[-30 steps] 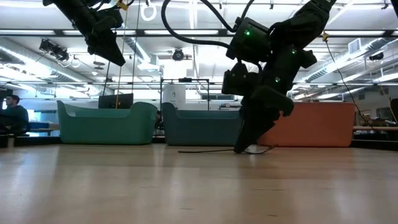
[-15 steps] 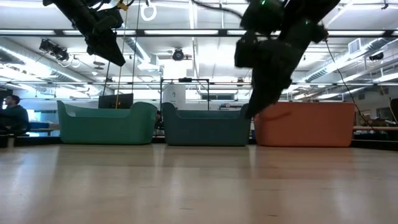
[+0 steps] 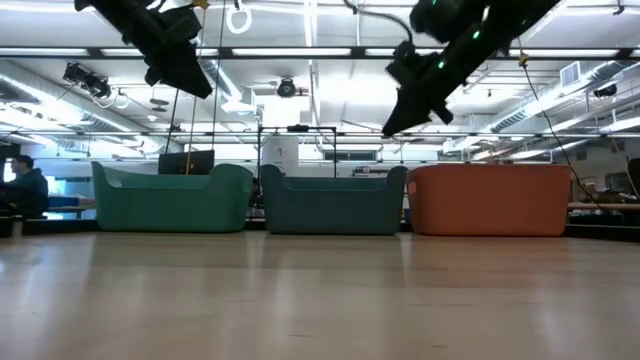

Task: Sort silverware by color (type)
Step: Put the black fork into the blue bin, then return to Home Position

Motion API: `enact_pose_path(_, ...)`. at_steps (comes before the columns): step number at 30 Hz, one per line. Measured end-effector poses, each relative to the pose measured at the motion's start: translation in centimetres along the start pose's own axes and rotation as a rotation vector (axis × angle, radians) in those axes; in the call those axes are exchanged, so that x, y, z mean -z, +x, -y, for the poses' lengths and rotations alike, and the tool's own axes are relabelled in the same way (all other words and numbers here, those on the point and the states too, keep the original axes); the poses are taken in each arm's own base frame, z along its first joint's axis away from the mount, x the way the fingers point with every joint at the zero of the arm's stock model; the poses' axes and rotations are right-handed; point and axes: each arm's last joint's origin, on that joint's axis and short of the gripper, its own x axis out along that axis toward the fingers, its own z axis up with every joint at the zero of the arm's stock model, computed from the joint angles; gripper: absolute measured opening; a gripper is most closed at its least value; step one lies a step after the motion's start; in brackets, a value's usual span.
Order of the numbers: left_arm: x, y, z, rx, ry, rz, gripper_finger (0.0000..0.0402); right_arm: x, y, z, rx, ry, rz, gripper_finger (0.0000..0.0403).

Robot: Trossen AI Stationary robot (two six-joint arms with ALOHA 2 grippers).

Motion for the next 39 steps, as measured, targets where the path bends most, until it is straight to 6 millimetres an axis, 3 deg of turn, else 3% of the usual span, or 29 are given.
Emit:
enact_pose_path(4,-0.3,0.0,0.0,0.001,-0.022,0.029,0.0130,-1.0,2.0,2.5,-0.010,0.034,0.066,0.0005)
enact_pose_path(8,-0.3,0.0,0.0,0.001,-0.022,0.029,0.0130,-1.9,3.1,3.5,-0.012,0.005,0.159,0.0005)
enact_pose_path(16,-0.3,0.0,0.0,0.001,-0.022,0.030,0.0130,-0.6,6.7,4.7,-0.048,-0.081,0.111,0.0013)
enact_pose_path(19,-0.3,0.0,0.0,0.001,-0.022,0.030,0.0130,-0.7,7.2,4.8,-0.052,-0.091,0.136,0.0030)
enact_pose_path(26,-0.3,0.0,0.0,0.002,-0.035,0.030,0.0130,-1.8,6.6,4.7,-0.054,-0.100,0.227,0.0082)
enact_pose_path(31,-0.4,-0.1,0.0,0.002,-0.080,0.038,0.0130,-2.2,6.0,4.7,-0.079,0.024,0.246,0.0095)
enact_pose_path(35,-0.4,-1.4,-0.4,-0.011,-0.110,0.087,0.0130,-3.4,3.8,4.8,-0.142,0.135,0.308,0.0092)
enact_pose_path(39,-0.2,-3.9,-0.9,-0.037,-0.135,0.169,0.0130,-5.2,-0.1,5.2,-0.209,0.210,0.418,0.0091)
